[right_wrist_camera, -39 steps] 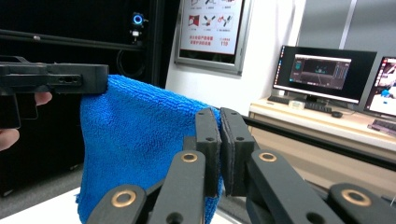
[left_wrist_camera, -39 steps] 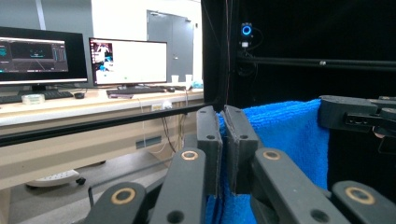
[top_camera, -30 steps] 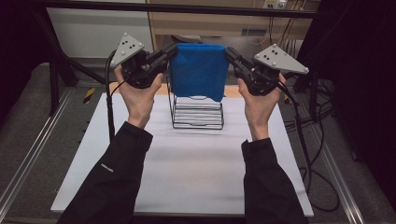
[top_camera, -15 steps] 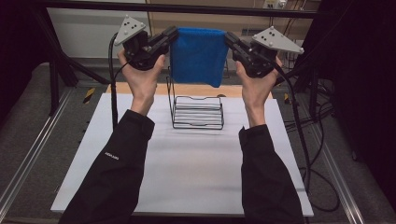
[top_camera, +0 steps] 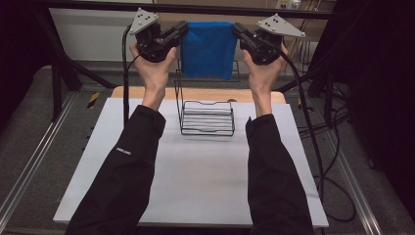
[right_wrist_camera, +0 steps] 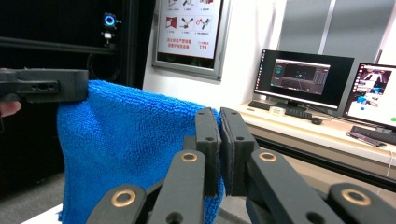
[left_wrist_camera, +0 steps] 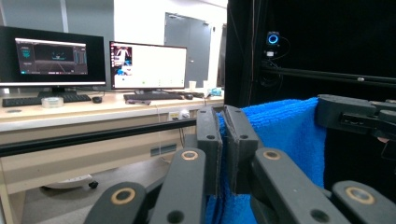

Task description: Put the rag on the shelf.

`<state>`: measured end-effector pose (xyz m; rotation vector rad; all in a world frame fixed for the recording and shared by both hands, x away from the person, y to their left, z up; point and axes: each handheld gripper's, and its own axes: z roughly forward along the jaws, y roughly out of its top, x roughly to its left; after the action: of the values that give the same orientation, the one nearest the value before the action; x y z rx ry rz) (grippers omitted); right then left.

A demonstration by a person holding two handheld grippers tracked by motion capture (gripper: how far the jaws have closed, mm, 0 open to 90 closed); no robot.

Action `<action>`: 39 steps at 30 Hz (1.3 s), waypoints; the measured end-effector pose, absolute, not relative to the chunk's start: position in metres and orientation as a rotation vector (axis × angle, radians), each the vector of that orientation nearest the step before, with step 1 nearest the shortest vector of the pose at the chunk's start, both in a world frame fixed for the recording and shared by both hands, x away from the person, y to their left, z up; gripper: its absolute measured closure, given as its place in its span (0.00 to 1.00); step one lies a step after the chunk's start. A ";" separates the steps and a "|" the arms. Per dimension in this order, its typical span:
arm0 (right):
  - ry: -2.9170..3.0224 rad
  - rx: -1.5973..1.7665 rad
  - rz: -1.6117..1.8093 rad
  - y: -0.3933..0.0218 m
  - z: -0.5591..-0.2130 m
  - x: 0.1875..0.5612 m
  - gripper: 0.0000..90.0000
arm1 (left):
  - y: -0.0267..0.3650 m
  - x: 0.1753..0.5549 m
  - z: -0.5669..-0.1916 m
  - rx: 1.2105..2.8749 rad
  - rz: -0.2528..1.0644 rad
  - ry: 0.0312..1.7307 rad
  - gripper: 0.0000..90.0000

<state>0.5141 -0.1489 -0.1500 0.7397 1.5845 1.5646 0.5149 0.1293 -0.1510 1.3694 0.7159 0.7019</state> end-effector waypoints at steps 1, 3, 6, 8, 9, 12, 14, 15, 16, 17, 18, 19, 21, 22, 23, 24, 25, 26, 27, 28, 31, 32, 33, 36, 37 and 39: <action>1.587 0.736 1.563 -0.149 -0.151 0.517 0.97 | 0.130 0.518 -0.153 1.373 0.701 0.725 0.95; 1.596 0.737 1.558 -0.147 -0.154 0.521 0.97 | 0.130 0.520 -0.155 1.381 0.705 0.726 0.95; 1.616 0.726 1.537 -0.146 -0.161 0.525 0.97 | 0.132 0.522 -0.162 1.388 0.706 0.731 0.95; 1.631 0.726 1.527 -0.145 -0.166 0.526 0.97 | 0.134 0.525 -0.169 1.396 0.698 0.740 0.95; 1.636 0.728 1.523 -0.144 -0.167 0.526 0.97 | 0.134 0.524 -0.172 1.396 0.693 0.740 0.95; 1.646 0.728 1.519 -0.145 -0.172 0.526 0.97 | 0.135 0.525 -0.177 1.414 0.693 0.737 0.95; 1.663 0.730 1.515 -0.145 -0.177 0.524 0.97 | 0.136 0.524 -0.181 1.424 0.693 0.733 0.95; 1.667 0.735 1.517 -0.145 -0.178 0.523 0.97 | 0.136 0.524 -0.181 1.424 0.693 0.733 0.95; 1.674 0.736 1.515 -0.146 -0.180 0.522 0.97 | 0.136 0.523 -0.182 1.427 0.691 0.730 0.95; 1.679 0.736 1.515 -0.146 -0.181 0.521 0.97 | 0.136 0.522 -0.183 1.431 0.689 0.728 0.95; 1.683 0.737 1.515 -0.147 -0.182 0.520 0.97 | 0.136 0.521 -0.186 1.441 0.687 0.720 0.95; 1.687 0.740 1.517 -0.147 -0.182 0.519 0.97 | 0.136 0.520 -0.186 1.446 0.690 0.717 0.95; 1.699 0.742 1.514 -0.148 -0.184 0.517 0.97 | 0.136 0.519 -0.188 1.451 0.693 0.714 0.95; 1.707 0.749 1.515 -0.148 -0.184 0.516 0.97 | 0.136 0.518 -0.190 1.465 0.688 0.711 0.95; 1.714 0.755 1.511 -0.149 -0.185 0.515 0.97 | 0.136 0.518 -0.190 1.473 0.686 0.711 0.95; 1.722 0.756 1.508 -0.149 -0.187 0.515 0.97 | 0.137 0.517 -0.191 1.476 0.686 0.706 0.95; 1.725 0.755 1.508 -0.149 -0.188 0.513 0.97 | 0.137 0.516 -0.192 1.477 0.684 0.701 0.95; 1.728 0.756 1.513 -0.150 -0.189 0.512 0.97 | 0.137 0.515 -0.192 1.481 0.678 0.700 0.95; 1.731 0.754 1.516 -0.151 -0.190 0.511 0.97 | 0.138 0.514 -0.193 1.486 0.676 0.695 0.95; 1.735 0.756 1.517 -0.151 -0.191 0.510 0.97 | 0.138 0.514 -0.193 1.486 0.676 0.695 0.95; 1.746 0.759 1.512 -0.153 -0.193 0.508 0.97 | 0.137 0.511 -0.199 1.510 0.662 0.683 0.95; 1.746 0.759 1.512 -0.153 -0.193 0.508 0.97 | 0.137 0.511 -0.199 1.510 0.662 0.683 0.95; 1.753 0.759 1.509 -0.154 -0.193 0.506 0.97 | 0.137 0.510 -0.200 1.513 0.661 0.678 0.95; 1.765 0.755 1.506 -0.155 -0.194 0.504 0.97 | 0.138 0.506 -0.202 1.521 0.663 0.664 0.95; 1.771 0.757 1.504 -0.155 -0.195 0.503 0.97 | 0.138 0.506 -0.202 1.521 0.663 0.664 0.95; 1.781 0.748 1.498 -0.154 -0.196 0.502 0.97 | 0.139 0.505 -0.203 1.531 0.666 0.664 0.95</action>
<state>0.5017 -0.1540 -0.1958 0.7477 1.7810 1.4981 0.5050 0.1388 -0.2029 1.5313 0.6644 0.6664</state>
